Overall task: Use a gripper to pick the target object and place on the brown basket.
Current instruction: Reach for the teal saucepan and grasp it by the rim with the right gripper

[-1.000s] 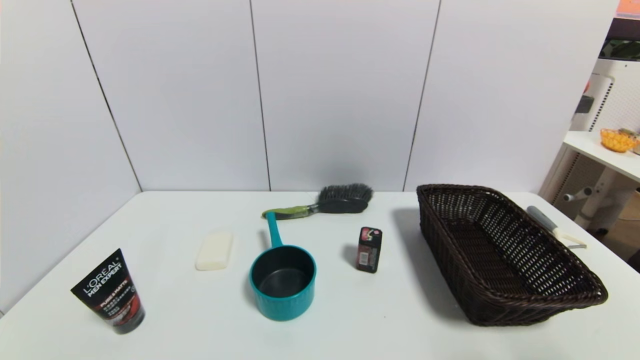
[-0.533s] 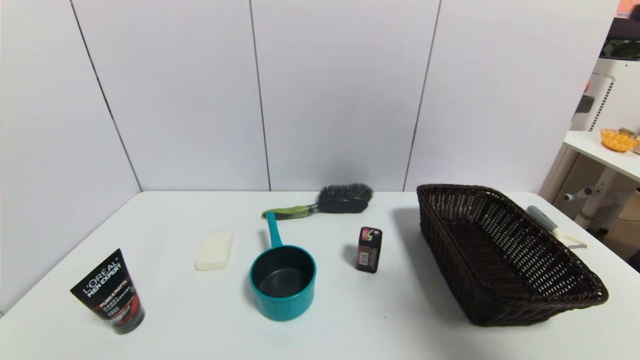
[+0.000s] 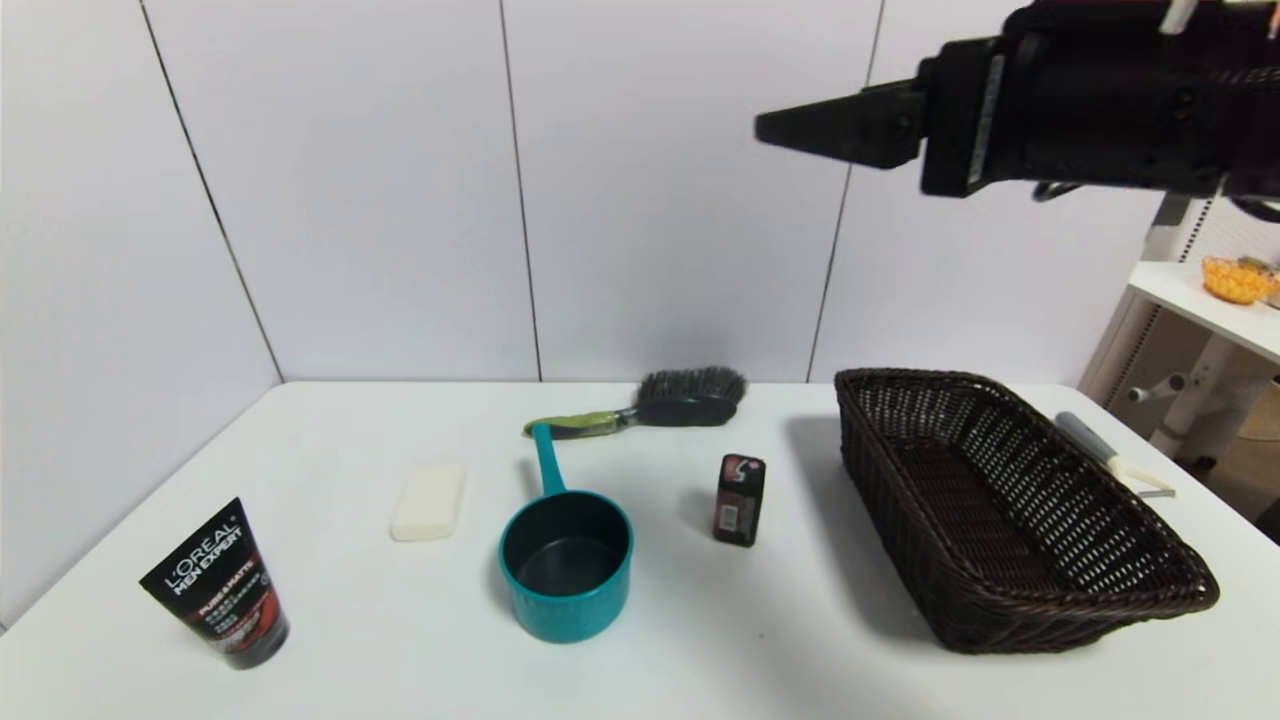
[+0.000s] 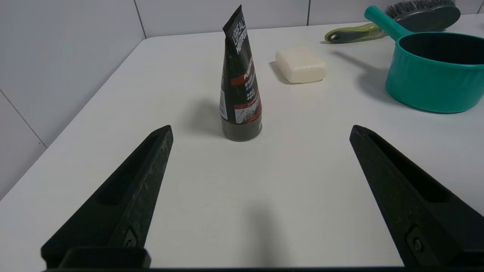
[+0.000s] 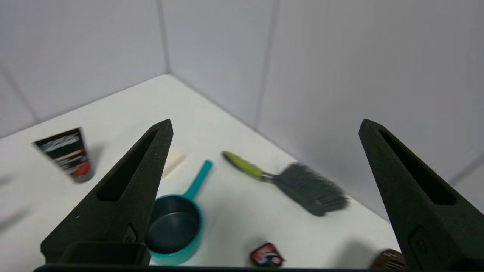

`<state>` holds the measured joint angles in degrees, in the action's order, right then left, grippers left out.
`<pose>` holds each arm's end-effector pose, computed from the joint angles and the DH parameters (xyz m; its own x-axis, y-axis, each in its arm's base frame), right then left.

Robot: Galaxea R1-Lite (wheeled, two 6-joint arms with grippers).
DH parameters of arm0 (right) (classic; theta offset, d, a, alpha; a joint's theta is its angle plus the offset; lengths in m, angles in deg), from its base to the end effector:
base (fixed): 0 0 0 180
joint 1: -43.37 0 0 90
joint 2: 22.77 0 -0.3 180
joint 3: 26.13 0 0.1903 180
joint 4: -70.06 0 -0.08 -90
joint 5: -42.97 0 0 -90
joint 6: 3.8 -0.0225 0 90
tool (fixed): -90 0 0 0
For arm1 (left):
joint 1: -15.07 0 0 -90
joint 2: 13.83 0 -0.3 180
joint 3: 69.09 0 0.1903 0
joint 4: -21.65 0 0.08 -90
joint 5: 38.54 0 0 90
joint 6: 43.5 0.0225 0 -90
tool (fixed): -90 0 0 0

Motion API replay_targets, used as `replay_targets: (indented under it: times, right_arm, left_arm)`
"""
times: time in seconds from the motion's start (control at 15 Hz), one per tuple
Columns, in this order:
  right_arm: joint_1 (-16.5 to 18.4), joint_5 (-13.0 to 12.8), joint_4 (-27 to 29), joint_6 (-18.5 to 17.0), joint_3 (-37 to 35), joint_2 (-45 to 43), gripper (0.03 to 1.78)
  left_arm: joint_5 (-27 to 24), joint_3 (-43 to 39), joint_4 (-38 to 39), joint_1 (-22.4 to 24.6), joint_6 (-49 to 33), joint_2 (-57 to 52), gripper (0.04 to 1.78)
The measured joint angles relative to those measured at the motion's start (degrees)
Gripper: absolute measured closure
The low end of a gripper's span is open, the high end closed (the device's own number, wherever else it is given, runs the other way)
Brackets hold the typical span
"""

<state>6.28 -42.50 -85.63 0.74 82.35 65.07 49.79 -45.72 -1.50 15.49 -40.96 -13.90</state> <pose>0.2135 0.1636 0.3603 0.7459 0.6630 -0.0638 -0.6660 0.7423 -0.0740 -0.0229 -0.0008 0.0759 0.9997 -0.0218 0.0051 0.0216 0.9988 0.0445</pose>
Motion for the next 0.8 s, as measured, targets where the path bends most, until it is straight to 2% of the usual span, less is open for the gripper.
replay_targets:
  times: [0.2, 0.33, 0.8]
  right_arm:
    - [-5.05, 0.65, 0.1, 0.0, 0.28, 4.99, 0.11]
    - [-6.62, 0.87, 0.35, -0.18, -0.04, 8.41, 0.11]
    - [-7.36, 1.55, -0.21, -0.63, -5.4, 19.71, 0.11]
  left_arm:
    - [0.02, 0.0, 0.02, 0.0, 0.0, 0.02, 0.13]
    - [0.0, 0.0, 0.0, 0.0, 0.0, 0.02, 0.13]
    - [0.0, 0.0, 0.0, 0.0, 0.02, 0.02, 0.13]
